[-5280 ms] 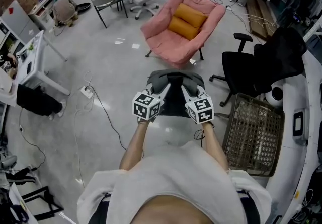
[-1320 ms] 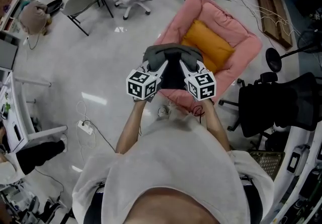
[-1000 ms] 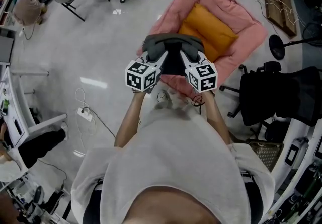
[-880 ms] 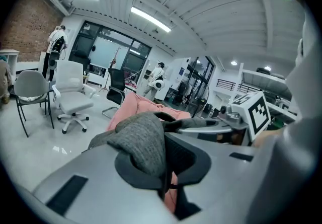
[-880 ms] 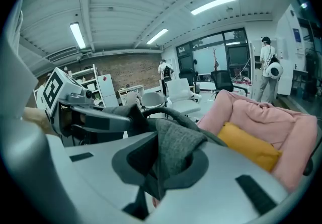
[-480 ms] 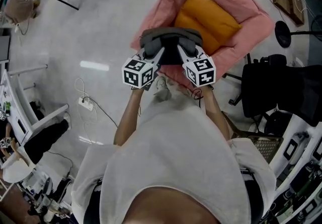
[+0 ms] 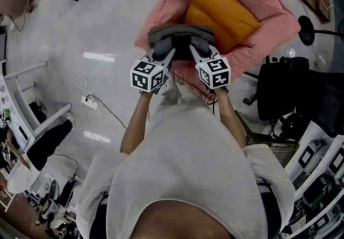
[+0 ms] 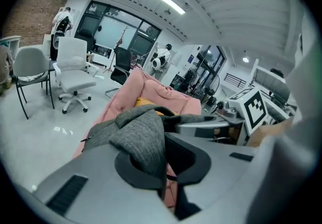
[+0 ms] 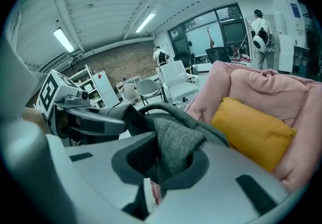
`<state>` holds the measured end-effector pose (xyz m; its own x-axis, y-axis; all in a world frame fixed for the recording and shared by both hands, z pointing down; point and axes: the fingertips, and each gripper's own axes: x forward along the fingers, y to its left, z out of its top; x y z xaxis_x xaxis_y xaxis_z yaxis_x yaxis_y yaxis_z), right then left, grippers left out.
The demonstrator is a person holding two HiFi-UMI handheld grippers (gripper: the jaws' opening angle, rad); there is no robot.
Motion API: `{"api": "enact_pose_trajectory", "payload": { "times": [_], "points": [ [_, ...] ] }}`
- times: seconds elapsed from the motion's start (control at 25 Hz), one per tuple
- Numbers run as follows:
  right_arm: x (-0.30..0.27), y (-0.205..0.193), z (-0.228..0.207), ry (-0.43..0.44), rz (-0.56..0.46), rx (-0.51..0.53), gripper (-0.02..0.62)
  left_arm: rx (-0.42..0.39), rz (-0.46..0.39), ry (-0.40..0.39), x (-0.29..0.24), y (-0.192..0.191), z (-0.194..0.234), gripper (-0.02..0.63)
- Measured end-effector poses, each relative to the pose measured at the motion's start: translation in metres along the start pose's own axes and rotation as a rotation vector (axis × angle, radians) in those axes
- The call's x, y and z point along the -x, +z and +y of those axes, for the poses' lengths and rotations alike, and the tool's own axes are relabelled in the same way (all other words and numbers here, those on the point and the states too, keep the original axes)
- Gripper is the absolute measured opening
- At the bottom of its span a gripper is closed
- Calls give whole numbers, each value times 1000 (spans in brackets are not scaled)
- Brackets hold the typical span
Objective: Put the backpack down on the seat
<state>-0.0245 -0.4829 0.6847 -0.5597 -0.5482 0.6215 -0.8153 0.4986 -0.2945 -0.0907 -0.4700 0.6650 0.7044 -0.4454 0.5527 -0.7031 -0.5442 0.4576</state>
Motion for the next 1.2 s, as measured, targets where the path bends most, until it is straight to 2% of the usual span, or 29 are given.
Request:
{"api": "enact_pose_trajectory", "payload": {
  "times": [0.44,1.2],
  "points": [
    [-29,-1,-40,12,33,-13,34,-14,39,8,-41,8,18,31],
    [-98,29,-96,37,54,-11,37,-10,49,44,-102,53,80,31]
  ]
}}
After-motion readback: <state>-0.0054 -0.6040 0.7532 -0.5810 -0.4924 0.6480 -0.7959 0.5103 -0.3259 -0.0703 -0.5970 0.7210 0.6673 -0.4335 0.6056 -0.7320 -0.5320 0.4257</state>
